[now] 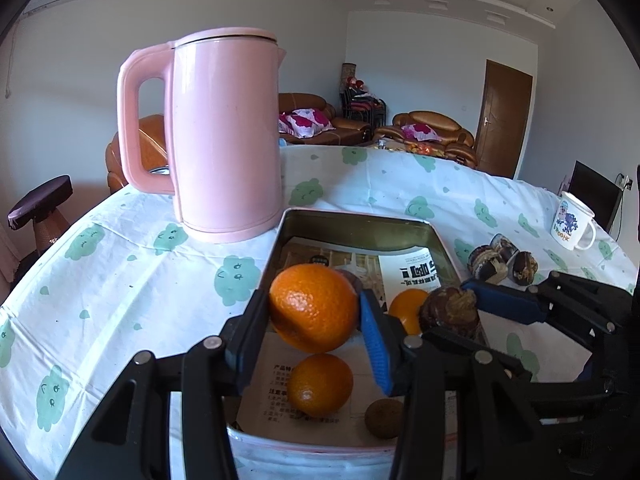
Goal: Organize fruits
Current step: 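Lower and release the orange into the tin with the left gripper while the right gripper releases the brown fruit, then grasp a brown cylindrical item with the right gripper while the left gripper reaches toward a small yellow fruit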
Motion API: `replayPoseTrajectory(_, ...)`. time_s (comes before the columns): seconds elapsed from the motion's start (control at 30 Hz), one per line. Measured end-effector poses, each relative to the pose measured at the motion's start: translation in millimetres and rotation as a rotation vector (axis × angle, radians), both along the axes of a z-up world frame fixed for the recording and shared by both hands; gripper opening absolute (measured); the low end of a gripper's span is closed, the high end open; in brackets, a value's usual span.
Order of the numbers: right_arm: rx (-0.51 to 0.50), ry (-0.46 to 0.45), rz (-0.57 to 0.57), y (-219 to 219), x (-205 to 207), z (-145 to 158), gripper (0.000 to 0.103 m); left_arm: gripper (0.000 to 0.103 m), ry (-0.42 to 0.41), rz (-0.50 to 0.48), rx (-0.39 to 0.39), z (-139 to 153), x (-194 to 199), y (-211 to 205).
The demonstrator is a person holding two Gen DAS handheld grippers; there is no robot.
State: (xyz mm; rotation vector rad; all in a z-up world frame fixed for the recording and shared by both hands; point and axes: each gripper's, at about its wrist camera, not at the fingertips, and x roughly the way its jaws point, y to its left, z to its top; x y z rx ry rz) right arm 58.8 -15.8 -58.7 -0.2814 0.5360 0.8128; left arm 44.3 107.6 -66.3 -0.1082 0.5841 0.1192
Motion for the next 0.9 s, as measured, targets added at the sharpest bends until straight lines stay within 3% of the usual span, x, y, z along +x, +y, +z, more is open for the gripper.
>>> replayPoseTrajectory(0.3, -0.026, 0.02, 0.021, 2.2, -5.0, -3.9, 0.044, 0.049, 0.007, -0.016, 0.009, -0.5, -2.3, -4.5)
replayPoseTrajectory(0.4, -0.013, 0.015, 0.003, -6.6, -7.0, -2.1, 0.052, 0.057, -0.001, -0.025, 0.024, 1.6, -4.6, -10.3)
replayPoseTrajectory(0.53, -0.039, -0.017, -0.026, -24.4, -12.5, -2.3, 0.053, 0.069, -0.024, -0.016, 0.019, 6.7, -8.4, -10.6)
replayPoseTrajectory(0.67, -0.034, -0.019, -0.088, -52.6, -6.6, 1.7, 0.053, 0.075, -0.045, 0.012, -0.012, 11.1, -10.0, -5.0)
replayPoseTrajectory(0.9, -0.034, 0.029, -0.268, -91.7, 33.7, 4.3, 0.053, 0.076, -0.05, 0.015, -0.024, 9.9, -7.2, -14.5)
